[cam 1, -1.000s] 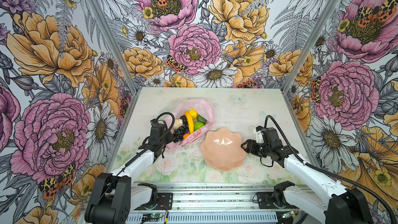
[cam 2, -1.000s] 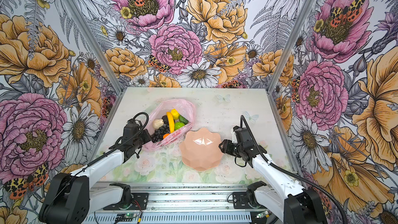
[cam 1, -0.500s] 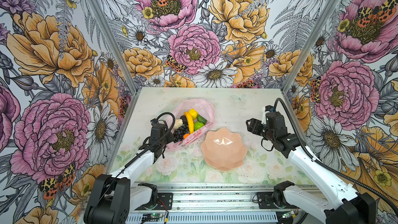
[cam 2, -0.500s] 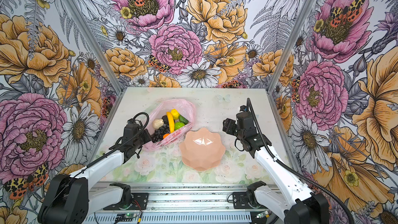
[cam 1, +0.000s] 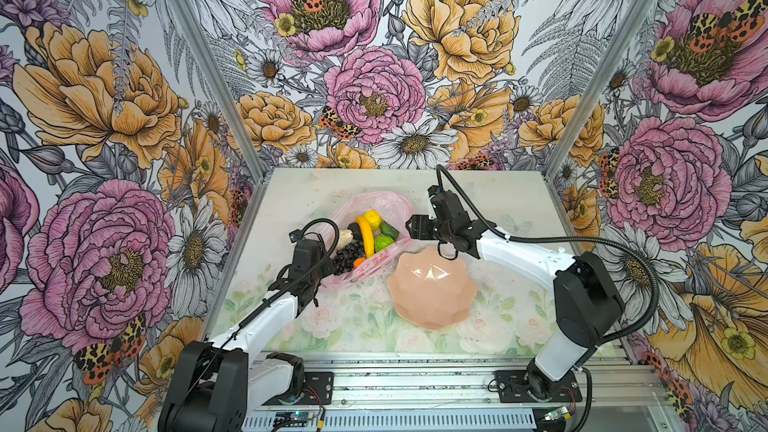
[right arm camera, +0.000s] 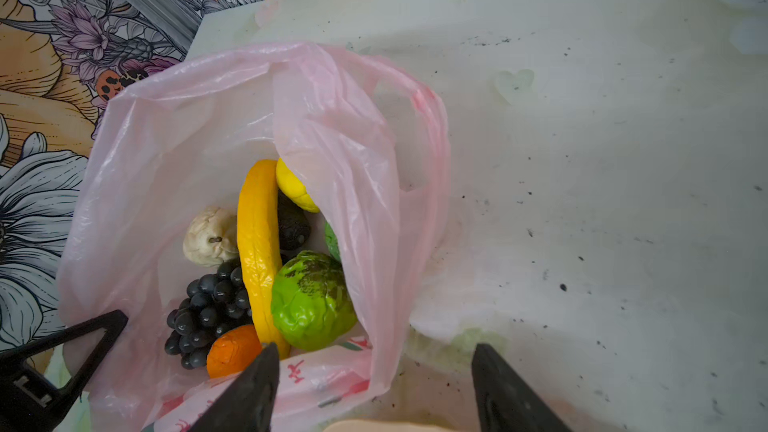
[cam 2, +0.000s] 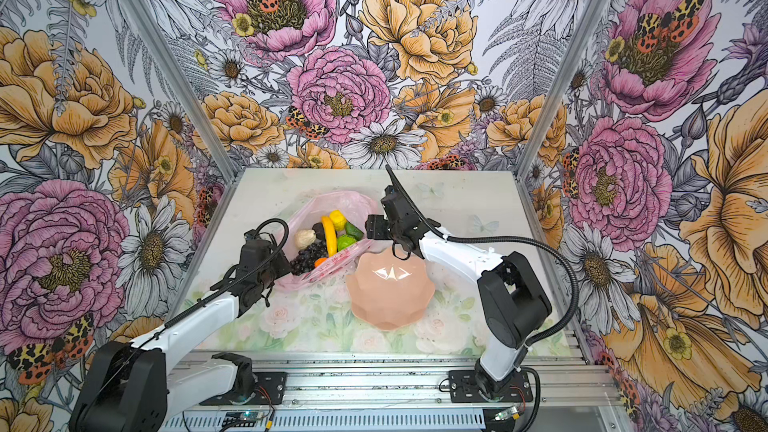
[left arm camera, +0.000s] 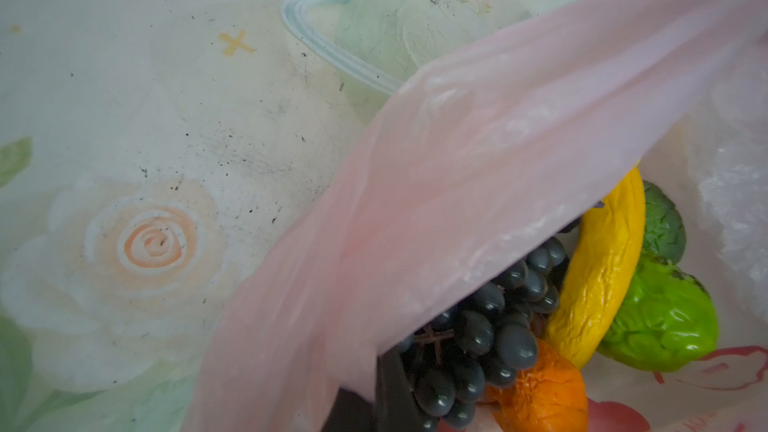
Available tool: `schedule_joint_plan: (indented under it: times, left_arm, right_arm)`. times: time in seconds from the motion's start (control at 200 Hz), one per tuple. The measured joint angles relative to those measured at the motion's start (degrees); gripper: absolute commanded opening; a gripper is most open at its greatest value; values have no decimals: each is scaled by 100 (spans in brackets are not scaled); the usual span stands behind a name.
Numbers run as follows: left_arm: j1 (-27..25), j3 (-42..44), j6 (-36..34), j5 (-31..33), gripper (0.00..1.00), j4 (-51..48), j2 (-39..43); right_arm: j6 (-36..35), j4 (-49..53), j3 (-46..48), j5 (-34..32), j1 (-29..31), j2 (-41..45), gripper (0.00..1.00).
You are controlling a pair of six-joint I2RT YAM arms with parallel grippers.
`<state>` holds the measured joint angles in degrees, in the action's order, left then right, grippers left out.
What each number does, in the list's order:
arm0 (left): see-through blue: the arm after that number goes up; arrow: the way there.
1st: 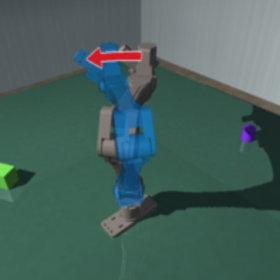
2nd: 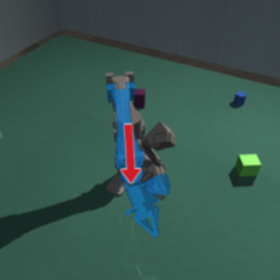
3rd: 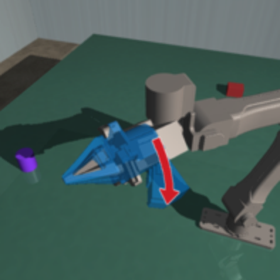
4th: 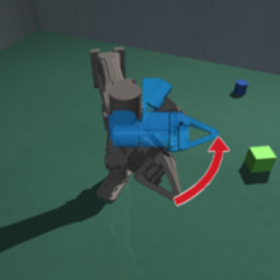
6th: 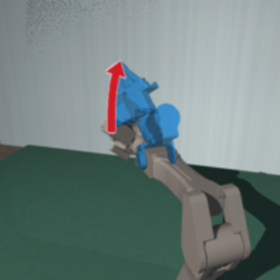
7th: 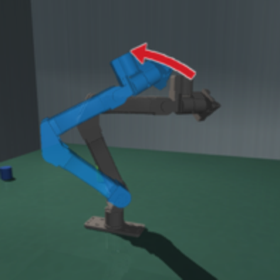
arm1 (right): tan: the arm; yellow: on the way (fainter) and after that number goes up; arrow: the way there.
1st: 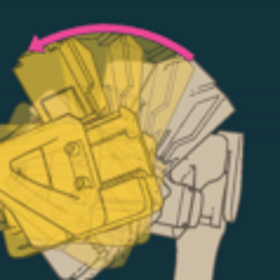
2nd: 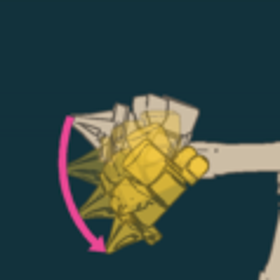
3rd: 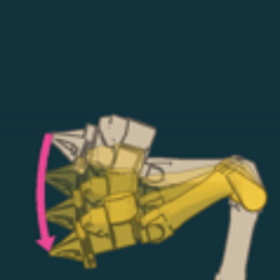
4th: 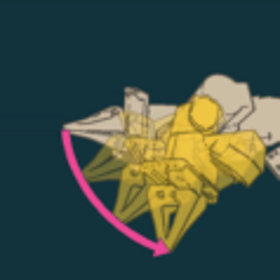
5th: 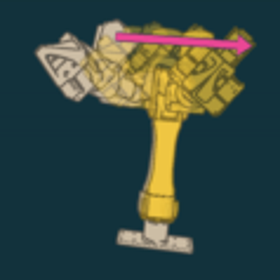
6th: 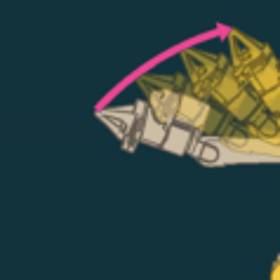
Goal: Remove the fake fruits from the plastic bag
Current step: 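Release the bowl and move the right gripper over the bag mouth, then lower the right gripper into the bag while the left gripper holds the bag edge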
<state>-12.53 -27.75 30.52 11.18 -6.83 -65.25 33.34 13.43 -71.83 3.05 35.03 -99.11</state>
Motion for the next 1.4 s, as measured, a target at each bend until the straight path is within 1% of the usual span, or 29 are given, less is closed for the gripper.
schedule_joint_plan:
  times: [0.11,0.21,0.28,0.345,0.435,0.53,0.671,0.836,0.911,0.986,1.081,1.176,1.311,1.401]
  left_arm:
    - [0,0,0,0,0,0,2]
    - [0,0,0,0,0,-22,2]
    - [0,0,0,2,0,-44,2]
    - [0,0,0,20,0,-63,2]
    - [2,0,2,79,0,-98,17]
    - [74,0,22,120,0,-155,94]
    - [380,0,109,184,0,-289,254]
    - [782,140,245,223,0,-374,704]
    - [841,243,260,214,0,-365,892]
    - [844,273,258,111,0,-323,879]
    - [802,271,243,-125,0,-173,636]
    - [612,221,208,-258,0,-96,234]
    - [262,-24,107,-291,0,-118,-315]
    - [162,-144,61,-286,0,-127,-422]
  right_arm:
    - [-20,-48,-354,17,81,-400,70]
    - [-72,-44,-654,-17,72,-846,64]
    - [-105,-24,-811,-50,55,-1150,57]
    - [-138,22,-944,-76,52,-1432,55]
    - [-201,120,-1126,-85,52,-1770,44]
    - [-240,205,-1493,2,52,-2142,36]
    - [-306,243,-2374,310,57,-2756,32]
    - [-306,238,-3307,579,114,-3355,32]
    - [-306,247,-3508,647,166,-3477,36]
    - [-376,260,-3519,656,192,-3480,40]
    - [-472,273,-3491,625,210,-3477,46]
    - [-581,264,-3241,557,201,-3370,49]
    - [-671,282,-2940,466,133,-3220,53]
    - [-726,302,-2874,404,118,-3174,57]
